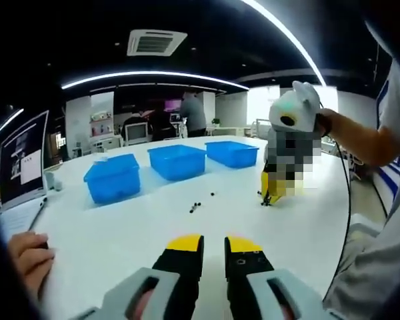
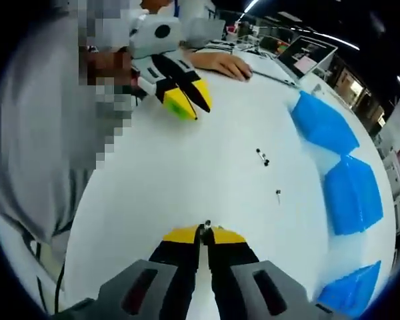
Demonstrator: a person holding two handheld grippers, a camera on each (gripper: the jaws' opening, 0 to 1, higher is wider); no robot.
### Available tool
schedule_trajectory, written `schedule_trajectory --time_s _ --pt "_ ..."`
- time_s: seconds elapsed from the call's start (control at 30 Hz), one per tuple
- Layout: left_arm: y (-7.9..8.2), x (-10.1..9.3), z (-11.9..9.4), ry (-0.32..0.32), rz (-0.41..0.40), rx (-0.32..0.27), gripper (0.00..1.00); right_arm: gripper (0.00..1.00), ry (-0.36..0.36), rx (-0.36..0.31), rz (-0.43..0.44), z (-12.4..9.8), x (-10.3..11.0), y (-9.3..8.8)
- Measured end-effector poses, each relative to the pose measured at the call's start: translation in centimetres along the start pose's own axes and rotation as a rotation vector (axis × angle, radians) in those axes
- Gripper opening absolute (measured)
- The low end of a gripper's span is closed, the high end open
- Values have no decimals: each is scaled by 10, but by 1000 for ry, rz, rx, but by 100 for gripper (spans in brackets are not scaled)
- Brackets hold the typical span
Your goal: Pick up the resistors one by one and place each resistor into its matching bin, sorting the parts by color and model until every resistor is separated into the correct bin for its type
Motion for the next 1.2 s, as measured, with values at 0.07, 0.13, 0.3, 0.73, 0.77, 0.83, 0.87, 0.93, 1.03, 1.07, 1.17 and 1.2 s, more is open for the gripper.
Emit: schedule_trajectory --time_s 0.07,0.13,0.3,0.73,0.77,0.83,0.87,0.93,1.03,1.07,1.17,1.2 --pt "0 0 0 -1 -1 1 16 5 -1 -1 3 0 0 1" --pt "-1 0 1 -2 -4 2 16 5 -3 -1 7 0 0 0" --pt "-3 0 2 -8 -6 7 16 5 -12 -17 13 0 2 4" --pt "-6 2 1 -7 -13 10 16 8 1 -64 67 6 5 12" --pt "-6 2 1 -7 -14 10 16 8 1 -63 67 7 5 12" --pt "-7 2 1 -8 -15 12 16 8 2 -61 72 7 5 14" --pt "-7 2 2 -8 -15 14 16 8 3 -61 74 7 4 15" --pt "-7 2 2 -11 -15 15 16 8 3 -62 78 8 5 17" --pt "-8 3 3 -12 -16 17 16 6 6 -62 86 10 2 18" --pt "-8 4 3 -13 -16 17 16 6 5 -60 83 10 2 18" --pt "-8 4 3 -15 -17 17 16 5 9 -62 87 10 3 20" --pt "-8 4 4 -15 -17 17 16 5 9 -87 97 9 3 23"
Point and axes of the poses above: the point that each gripper's makers call its tool centre point, and the gripper's own axes: z roughly forward along the fingers, x roughly to its left, y roughly out of its top, the point moved 8 cm from there along -z, roughly backward along the fingers, and after that the axes turned 1 degree about -x, right-handed, at the moved point
